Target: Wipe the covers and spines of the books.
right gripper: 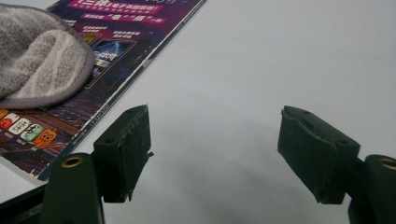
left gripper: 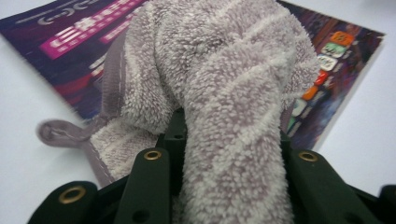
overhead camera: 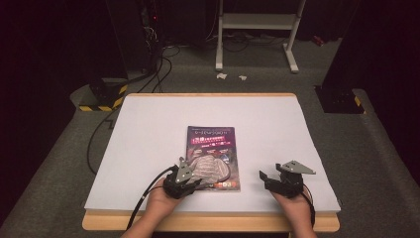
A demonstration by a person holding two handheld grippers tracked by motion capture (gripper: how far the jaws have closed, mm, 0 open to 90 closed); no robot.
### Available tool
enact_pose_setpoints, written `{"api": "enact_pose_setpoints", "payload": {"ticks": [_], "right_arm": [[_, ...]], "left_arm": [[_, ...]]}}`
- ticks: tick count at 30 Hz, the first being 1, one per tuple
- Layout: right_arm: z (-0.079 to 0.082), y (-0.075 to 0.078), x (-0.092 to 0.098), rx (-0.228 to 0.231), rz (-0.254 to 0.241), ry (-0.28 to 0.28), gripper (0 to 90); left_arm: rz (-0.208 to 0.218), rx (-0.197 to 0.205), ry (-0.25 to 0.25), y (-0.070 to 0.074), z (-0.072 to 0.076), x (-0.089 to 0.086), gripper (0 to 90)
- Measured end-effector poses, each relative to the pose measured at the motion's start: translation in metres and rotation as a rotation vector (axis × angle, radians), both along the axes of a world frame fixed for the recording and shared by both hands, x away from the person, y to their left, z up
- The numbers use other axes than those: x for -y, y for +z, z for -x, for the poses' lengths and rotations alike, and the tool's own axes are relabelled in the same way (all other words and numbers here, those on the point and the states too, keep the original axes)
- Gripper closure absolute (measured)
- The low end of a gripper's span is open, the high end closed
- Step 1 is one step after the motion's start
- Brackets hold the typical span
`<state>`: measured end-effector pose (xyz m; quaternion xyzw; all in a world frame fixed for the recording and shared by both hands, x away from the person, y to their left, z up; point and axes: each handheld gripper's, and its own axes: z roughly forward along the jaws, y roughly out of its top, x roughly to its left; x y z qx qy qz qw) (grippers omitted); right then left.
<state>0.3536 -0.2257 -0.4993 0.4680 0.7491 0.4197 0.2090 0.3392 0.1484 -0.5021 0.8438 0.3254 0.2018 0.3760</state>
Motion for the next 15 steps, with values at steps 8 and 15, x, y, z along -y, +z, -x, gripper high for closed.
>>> {"api": "enact_pose_setpoints", "payload": {"ticks": [8,15], "right_arm": [[0.0,0.0,-0.001,-0.003,0.004,0.003,25.7],[0.0,-0.001,-0.002,-0.001,0.006,0.005,25.7]], "left_arm": [[-0.001,0.006,0.053,0.004,-0.01,-0.014,64.3],[-0.009,-0.004,0.097,0.005,-0.029,-0.013,64.2]]}}
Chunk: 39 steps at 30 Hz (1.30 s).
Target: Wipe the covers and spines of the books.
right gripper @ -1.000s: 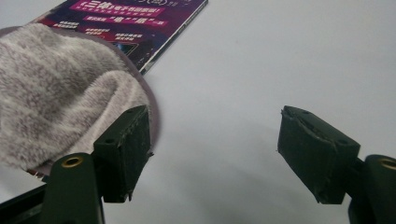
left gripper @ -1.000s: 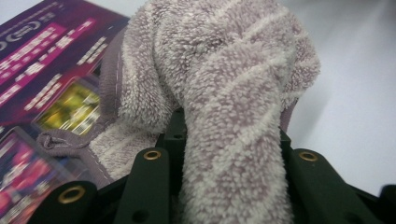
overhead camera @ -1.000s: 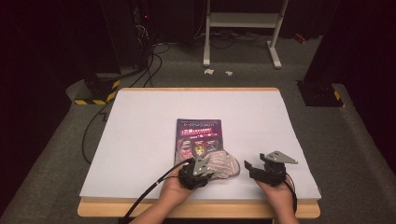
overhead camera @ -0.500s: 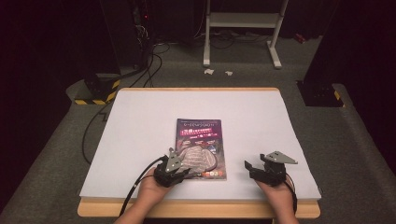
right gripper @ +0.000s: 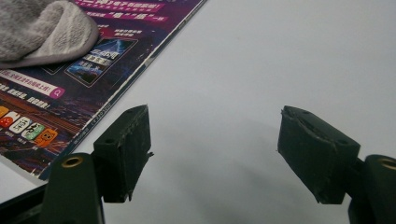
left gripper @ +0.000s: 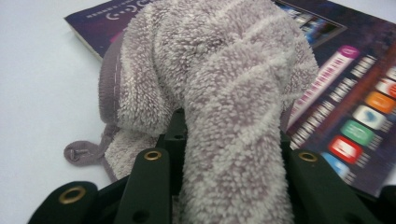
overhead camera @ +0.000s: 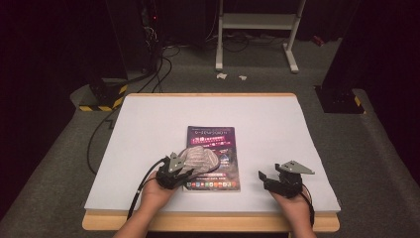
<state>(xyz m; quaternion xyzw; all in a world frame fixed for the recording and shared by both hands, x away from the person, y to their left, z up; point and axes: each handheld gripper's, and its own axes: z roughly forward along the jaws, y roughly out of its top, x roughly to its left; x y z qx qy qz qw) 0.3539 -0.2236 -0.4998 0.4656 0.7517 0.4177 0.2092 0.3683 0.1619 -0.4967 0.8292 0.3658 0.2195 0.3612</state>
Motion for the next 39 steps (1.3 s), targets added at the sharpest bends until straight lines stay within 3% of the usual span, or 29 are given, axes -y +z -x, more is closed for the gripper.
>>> {"api": "enact_pose_setpoints", "payload": {"ticks": [5,13,21,24,30,39], "right_arm": [[0.0,0.0,0.001,-0.003,-0.003,-0.004,25.7],[-0.001,0.0,0.0,-0.004,-0.001,0.0,25.7],[-0.001,-0.001,-0.001,-0.005,-0.002,0.004,25.7],[-0.001,-0.001,-0.001,-0.008,-0.002,0.005,25.7],[-0.001,-0.001,-0.001,-0.008,-0.003,0.006,25.7],[-0.001,-0.002,-0.001,-0.01,0.0,0.006,25.8]], "left_arm": [[-0.008,-0.019,0.015,0.0,-0.01,0.011,64.1],[-0.017,-0.025,-0.002,0.0,-0.021,0.04,64.0],[0.017,-0.038,-0.05,-0.001,-0.027,0.078,64.0],[0.024,-0.037,-0.056,-0.002,-0.028,0.083,64.0],[0.035,-0.038,-0.037,-0.002,-0.031,0.072,64.0],[0.028,-0.026,0.055,-0.002,-0.034,0.026,64.0]]}}
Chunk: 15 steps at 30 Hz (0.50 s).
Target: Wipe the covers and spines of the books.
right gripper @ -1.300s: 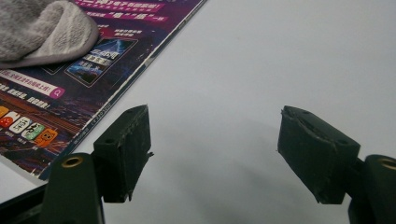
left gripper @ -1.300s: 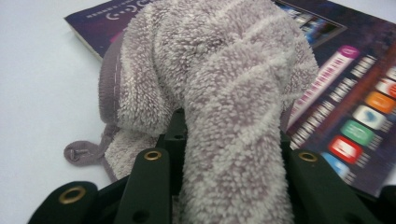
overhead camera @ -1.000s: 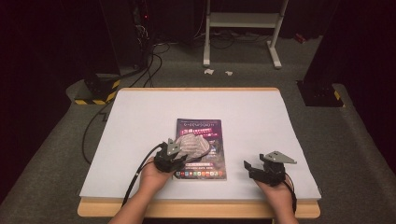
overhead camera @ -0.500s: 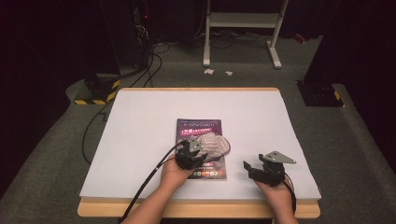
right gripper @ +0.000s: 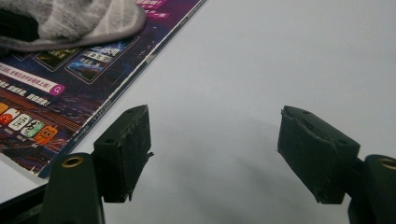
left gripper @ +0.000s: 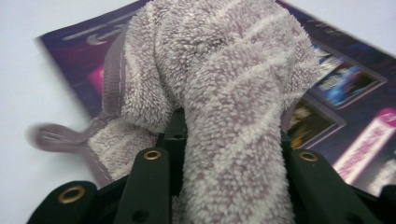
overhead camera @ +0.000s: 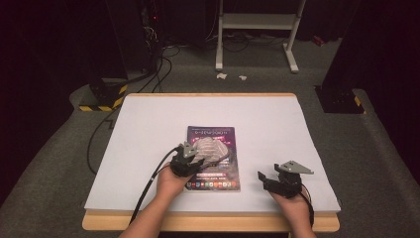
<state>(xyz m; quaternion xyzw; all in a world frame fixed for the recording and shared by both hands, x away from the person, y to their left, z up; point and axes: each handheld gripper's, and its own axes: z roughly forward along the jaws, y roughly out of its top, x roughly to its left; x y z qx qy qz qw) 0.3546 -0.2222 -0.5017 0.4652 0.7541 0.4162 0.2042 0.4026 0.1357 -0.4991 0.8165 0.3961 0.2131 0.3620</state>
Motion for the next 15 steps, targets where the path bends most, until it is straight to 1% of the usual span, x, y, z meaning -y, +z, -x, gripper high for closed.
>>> {"api": "enact_pose_setpoints", "payload": {"ticks": [3,4,6,8,11,12,14,15], "right_arm": [[0.0,0.0,0.0,-0.001,0.0,-0.002,25.8],[0.0,0.0,0.0,-0.001,0.001,-0.003,25.8],[-0.001,-0.001,0.0,-0.003,0.002,-0.004,25.8],[-0.001,-0.001,0.0,-0.003,0.004,-0.003,25.8],[0.0,0.0,0.0,0.0,0.0,-0.004,25.9],[0.0,0.0,0.0,0.0,-0.001,-0.006,25.9],[0.0,0.0,0.0,-0.001,-0.002,-0.005,25.9],[-0.001,0.0,0.0,0.001,0.0,-0.002,25.9]], "left_arm": [[0.014,0.001,0.042,0.0,-0.001,-0.019,64.1],[0.021,-0.003,0.054,0.0,-0.001,-0.023,64.1],[0.019,-0.003,0.068,0.001,-0.001,-0.028,64.1],[0.016,-0.002,0.07,0.001,-0.001,-0.027,64.1],[-0.001,0.005,0.073,0.001,-0.001,-0.022,64.1],[-0.009,0.007,0.07,0.002,-0.001,-0.02,64.1],[-0.012,0.003,0.061,0.003,0.0,-0.017,64.1],[-0.025,0.005,0.055,0.004,0.0,-0.013,64.1]]}}
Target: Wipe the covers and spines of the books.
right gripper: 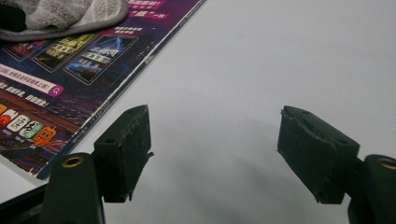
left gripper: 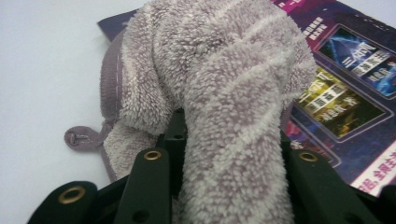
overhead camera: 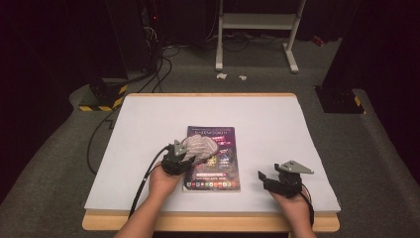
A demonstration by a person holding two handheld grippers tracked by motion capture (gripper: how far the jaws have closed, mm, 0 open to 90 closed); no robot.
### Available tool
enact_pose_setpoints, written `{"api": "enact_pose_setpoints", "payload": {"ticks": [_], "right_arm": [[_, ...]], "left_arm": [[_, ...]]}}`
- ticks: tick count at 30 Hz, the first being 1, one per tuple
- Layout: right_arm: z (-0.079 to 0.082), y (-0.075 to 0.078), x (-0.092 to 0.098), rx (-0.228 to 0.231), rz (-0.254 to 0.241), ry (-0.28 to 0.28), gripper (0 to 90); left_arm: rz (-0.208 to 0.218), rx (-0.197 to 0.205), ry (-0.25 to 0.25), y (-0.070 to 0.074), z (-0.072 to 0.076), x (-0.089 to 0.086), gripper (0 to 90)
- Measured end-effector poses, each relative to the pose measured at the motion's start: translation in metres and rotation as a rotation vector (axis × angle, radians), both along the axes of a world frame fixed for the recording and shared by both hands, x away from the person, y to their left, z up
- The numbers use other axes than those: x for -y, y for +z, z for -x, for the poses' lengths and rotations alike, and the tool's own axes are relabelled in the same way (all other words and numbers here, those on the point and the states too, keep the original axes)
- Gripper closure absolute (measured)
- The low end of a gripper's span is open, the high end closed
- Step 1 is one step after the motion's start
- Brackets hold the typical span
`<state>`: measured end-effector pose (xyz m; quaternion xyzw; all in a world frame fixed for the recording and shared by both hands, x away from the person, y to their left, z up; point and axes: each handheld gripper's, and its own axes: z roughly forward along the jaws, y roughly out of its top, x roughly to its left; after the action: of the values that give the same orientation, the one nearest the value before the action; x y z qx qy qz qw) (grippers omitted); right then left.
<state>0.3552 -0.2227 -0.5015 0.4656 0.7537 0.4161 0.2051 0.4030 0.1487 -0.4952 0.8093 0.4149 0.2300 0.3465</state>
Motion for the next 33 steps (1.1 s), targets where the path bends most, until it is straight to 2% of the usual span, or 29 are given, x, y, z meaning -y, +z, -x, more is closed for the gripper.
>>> {"api": "enact_pose_setpoints", "payload": {"ticks": [3,8,20,23,26,33], "right_arm": [[0.0,0.0,0.0,0.001,0.001,0.004,25.9],[0.0,0.001,0.0,0.005,-0.001,0.005,25.9],[0.0,0.001,0.002,0.008,-0.005,0.006,25.9],[0.0,0.001,0.003,0.003,-0.009,0.003,25.9],[0.0,0.0,0.003,0.002,-0.009,0.002,25.9],[-0.001,0.0,0.003,0.001,-0.009,0.002,25.9]], "left_arm": [[-0.011,-0.004,-0.023,0.002,0.0,0.008,64.3],[-0.046,-0.004,-0.067,0.001,0.0,0.033,64.5],[0.026,-0.031,-0.172,-0.002,0.0,0.095,64.5],[0.038,-0.035,-0.193,-0.002,0.0,0.106,64.4],[0.033,-0.035,-0.203,-0.002,0.0,0.11,64.4],[0.027,-0.03,-0.194,-0.002,-0.002,0.098,64.5]]}}
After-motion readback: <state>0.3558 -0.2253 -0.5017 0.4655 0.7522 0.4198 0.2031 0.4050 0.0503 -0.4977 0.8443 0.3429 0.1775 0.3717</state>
